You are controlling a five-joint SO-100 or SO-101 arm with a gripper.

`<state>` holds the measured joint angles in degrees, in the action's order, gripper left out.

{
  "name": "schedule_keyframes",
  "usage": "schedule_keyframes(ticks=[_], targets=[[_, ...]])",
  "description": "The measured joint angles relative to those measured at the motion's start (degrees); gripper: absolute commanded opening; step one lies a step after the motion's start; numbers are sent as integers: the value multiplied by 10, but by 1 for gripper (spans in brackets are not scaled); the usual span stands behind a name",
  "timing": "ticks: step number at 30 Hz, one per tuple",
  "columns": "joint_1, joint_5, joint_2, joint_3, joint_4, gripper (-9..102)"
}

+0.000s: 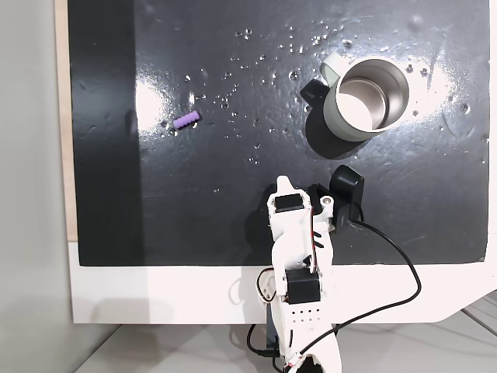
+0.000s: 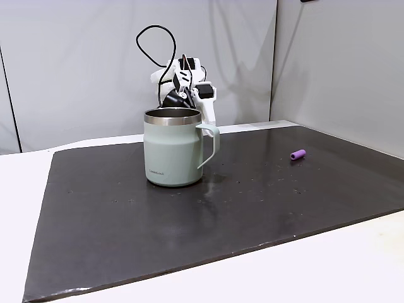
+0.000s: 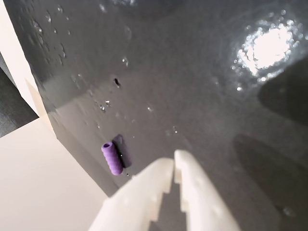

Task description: Grasp a pengrip and put it in the cup.

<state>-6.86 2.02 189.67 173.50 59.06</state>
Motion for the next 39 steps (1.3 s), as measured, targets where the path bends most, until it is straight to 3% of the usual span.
schedule_keyframes(ticks=[20,39], targets=[[-31,30,-14,-54,0,0],[-147,-4,-518,-523,23,0]])
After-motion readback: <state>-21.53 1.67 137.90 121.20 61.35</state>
